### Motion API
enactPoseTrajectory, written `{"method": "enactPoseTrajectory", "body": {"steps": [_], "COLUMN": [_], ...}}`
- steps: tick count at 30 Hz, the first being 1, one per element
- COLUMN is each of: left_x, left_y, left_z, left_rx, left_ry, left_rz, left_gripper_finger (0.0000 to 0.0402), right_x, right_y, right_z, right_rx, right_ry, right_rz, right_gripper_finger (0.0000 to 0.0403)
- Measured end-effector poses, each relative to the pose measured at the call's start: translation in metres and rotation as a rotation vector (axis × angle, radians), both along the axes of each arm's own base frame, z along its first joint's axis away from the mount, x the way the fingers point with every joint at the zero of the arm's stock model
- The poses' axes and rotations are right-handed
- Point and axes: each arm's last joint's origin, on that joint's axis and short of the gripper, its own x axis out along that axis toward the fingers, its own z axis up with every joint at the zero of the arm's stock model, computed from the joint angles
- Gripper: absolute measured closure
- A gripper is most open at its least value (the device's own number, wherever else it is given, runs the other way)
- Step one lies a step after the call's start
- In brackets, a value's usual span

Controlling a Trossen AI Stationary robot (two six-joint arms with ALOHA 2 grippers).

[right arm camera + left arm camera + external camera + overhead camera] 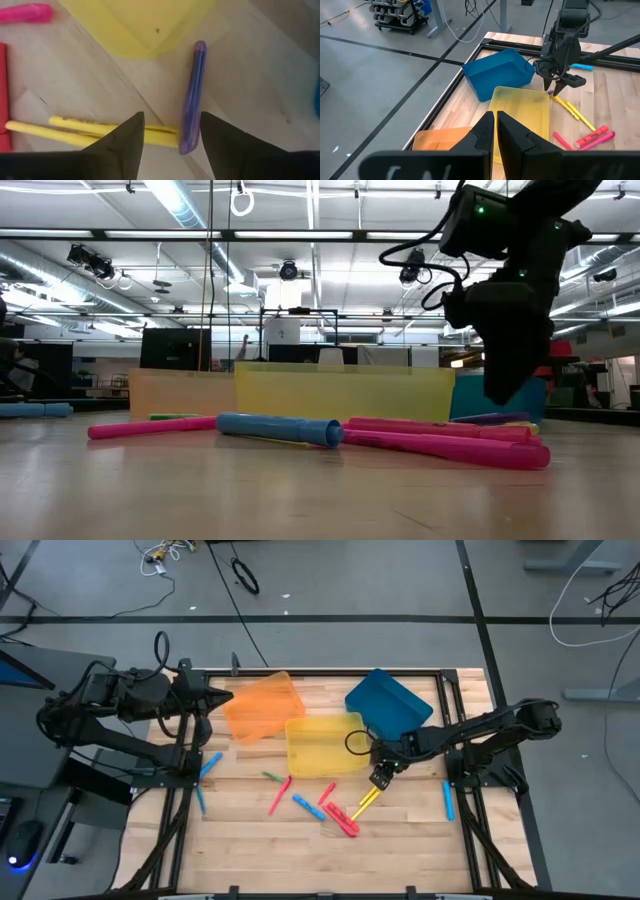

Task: Pick & Place Markers
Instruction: Put the purple pen into the blue bin

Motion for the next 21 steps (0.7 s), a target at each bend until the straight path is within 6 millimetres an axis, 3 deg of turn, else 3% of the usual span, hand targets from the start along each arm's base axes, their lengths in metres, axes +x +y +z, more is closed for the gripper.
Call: {"method": "enactPoseTrajectory", "body": {"steps": [15, 21], "left_x": [0.0, 0.0], "left_y": [0.0, 0.0], "left_z": [0.0, 0.0], "left_rx": [0.0, 0.0], "left_ry": [-0.002, -0.002], "left_rz": [0.0, 0.0], "left_gripper_finger": [0.0374, 0.0374], "right_x": [0.006, 0.006], "right_y": [0.0, 0.0], "right_z": [-0.023, -0.023], "right_rx": [-0.011, -0.012], "right_ry": [0.072, 0.073], "right_rz": [0.027, 0.026], "right_gripper_finger": [0.0212, 0.0259]}}
